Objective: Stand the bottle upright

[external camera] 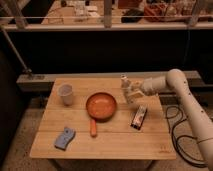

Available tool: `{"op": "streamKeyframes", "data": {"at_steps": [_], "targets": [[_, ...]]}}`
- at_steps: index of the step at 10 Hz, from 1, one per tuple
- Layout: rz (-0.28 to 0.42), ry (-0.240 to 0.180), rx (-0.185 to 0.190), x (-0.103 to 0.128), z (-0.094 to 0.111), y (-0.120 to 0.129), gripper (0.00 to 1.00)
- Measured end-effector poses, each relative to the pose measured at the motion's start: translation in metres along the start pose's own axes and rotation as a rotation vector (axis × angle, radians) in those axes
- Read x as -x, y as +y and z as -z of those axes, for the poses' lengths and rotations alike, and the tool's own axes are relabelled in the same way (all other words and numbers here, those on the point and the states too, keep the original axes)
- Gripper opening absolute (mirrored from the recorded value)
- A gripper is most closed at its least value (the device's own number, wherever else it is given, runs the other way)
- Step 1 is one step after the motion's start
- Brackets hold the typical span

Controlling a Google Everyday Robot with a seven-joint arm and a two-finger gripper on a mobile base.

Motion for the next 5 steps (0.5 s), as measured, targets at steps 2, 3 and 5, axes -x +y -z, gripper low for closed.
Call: {"op": "streamKeyframes", "data": {"at_steps": [2, 3, 5], "targets": [[0.006, 0.02, -0.008, 0.001, -0.009, -0.002, 0.01], [0.006, 0.028, -0.012, 0.003, -0.012, -0.003, 0.01], [0.005, 0.043, -0.018, 0.007, -0.017, -0.006, 0.01]]}}
